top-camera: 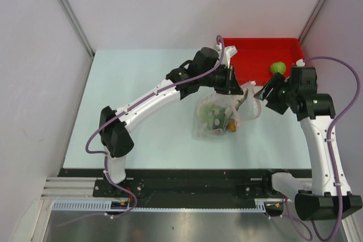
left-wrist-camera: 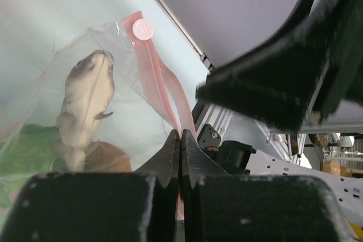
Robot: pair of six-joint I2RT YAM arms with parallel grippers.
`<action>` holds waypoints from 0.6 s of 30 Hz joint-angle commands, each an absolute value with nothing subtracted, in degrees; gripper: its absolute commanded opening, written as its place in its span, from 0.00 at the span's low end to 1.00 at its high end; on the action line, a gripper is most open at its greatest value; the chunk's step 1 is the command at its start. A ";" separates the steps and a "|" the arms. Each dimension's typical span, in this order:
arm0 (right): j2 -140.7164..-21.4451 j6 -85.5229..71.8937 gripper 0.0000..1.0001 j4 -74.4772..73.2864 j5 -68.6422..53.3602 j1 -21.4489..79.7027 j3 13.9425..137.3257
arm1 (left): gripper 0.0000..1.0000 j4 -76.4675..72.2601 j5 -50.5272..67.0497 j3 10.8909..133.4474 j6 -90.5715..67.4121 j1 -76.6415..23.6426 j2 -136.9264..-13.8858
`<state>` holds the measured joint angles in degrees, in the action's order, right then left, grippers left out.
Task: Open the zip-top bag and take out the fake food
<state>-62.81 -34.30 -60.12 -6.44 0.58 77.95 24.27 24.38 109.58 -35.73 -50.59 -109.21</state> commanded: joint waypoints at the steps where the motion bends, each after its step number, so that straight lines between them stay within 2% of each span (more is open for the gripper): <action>1: -59.33 -33.49 0.55 -55.30 -12.13 5.26 73.23 | 0.00 21.18 26.37 113.29 -38.41 -50.27 -109.60; 7: -62.57 -31.91 0.33 -50.98 -16.26 10.98 71.28 | 0.00 21.18 25.75 113.73 -38.14 -50.27 -109.34; 13: -63.63 -30.85 0.31 -48.43 -16.87 12.48 67.86 | 0.00 20.66 25.40 114.26 -38.85 -50.27 -108.90; 18: -65.74 -31.20 0.32 -42.90 -22.84 12.30 63.82 | 0.00 19.87 25.23 113.47 -39.02 -50.45 -107.85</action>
